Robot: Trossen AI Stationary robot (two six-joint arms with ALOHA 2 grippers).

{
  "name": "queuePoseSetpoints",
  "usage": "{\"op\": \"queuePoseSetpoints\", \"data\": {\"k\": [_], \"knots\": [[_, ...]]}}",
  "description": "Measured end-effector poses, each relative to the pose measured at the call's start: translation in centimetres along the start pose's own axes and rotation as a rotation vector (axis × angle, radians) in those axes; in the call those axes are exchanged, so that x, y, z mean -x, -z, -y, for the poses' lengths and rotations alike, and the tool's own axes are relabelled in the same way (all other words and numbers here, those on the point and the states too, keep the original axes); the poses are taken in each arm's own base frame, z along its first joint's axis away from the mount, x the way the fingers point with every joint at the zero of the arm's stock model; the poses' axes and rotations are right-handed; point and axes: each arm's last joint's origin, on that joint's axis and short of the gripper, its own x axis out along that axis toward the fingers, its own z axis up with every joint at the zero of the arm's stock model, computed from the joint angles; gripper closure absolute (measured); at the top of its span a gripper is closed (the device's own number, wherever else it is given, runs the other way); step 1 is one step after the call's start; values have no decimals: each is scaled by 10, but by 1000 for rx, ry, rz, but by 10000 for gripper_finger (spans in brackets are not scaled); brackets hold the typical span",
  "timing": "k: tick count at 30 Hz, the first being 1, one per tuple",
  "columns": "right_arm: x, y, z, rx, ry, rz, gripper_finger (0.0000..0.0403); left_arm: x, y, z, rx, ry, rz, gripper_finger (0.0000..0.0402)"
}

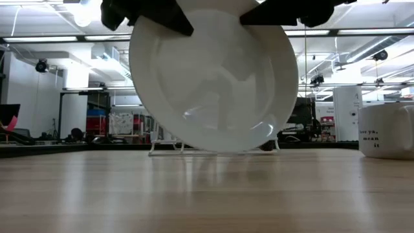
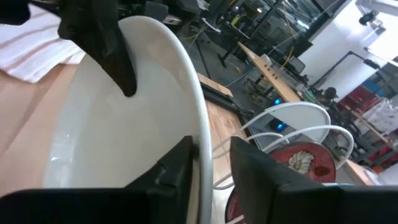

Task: Sort dishes
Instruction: Put the white plate in the dish rack

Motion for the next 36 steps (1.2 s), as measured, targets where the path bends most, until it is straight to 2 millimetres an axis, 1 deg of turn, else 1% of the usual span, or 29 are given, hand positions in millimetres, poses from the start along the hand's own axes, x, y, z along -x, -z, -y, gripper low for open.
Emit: {"op": "queuePoseSetpoints", "data": {"k": [10,18,24,29,33,36], "knots": [[5,-4,7,-90,33,4,227,7,-16,-2,-37,-47,-9,356],[17,-8,21,-170,25,3,184,11,-27,-5,-72,-92,2,356],[34,-9,38,-263,12,-28,167,18,-43,-9,-116,-130,-2,356],[49,-8,53,-345,7,-51,159,27,-56,-20,-144,-185,-24,356],[60,-5,62,-390,3,-76,156,36,-73,-28,-128,-216,-26,356],[64,-3,65,-412,2,-88,158,43,-88,-33,-143,-245,3,356]]}}
